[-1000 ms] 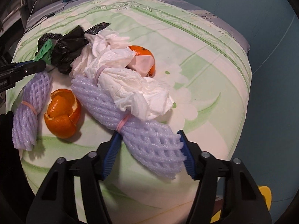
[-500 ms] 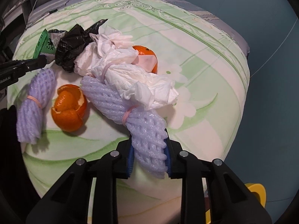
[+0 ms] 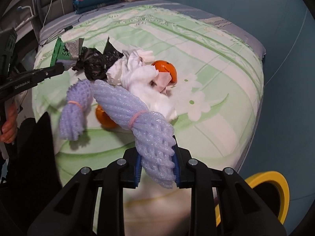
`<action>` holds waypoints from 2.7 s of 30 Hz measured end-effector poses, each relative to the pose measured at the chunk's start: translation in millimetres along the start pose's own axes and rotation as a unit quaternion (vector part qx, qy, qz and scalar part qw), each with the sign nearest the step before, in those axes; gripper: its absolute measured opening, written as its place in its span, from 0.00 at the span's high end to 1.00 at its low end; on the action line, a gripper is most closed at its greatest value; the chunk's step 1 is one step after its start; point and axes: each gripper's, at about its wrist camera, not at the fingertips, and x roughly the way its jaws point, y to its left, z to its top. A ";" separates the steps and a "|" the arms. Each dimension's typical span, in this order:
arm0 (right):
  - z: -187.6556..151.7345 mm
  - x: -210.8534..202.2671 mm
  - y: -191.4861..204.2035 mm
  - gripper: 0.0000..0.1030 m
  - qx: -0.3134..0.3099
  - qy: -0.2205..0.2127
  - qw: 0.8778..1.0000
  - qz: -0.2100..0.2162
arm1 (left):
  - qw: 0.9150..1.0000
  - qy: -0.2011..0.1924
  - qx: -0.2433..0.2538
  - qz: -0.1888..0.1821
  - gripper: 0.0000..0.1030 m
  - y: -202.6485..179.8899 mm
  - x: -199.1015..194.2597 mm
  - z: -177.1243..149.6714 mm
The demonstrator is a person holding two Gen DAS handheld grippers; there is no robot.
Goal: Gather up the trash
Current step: 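Grasp the green snack packet with the left gripper while the right grasps the lavender foam net, then carry the green packet and lavender foam net in both grippers over the bin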
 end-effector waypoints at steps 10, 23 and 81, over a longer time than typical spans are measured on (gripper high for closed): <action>-16.9 -49.2 -10.4 0.77 0.028 -0.044 0.999 -0.001 | 1.000 -0.025 -0.001 -0.008 0.87 -9.7 -29.1 3.0; -36.3 -113.9 -32.7 0.76 0.073 -0.116 0.990 0.001 | 0.996 -0.074 0.043 -0.023 0.87 -67.5 -88.0 11.2; -172.1 -139.6 -203.8 0.71 0.321 -0.115 0.933 -0.113 | 0.943 0.092 0.228 -0.224 0.86 -349.9 17.9 -55.3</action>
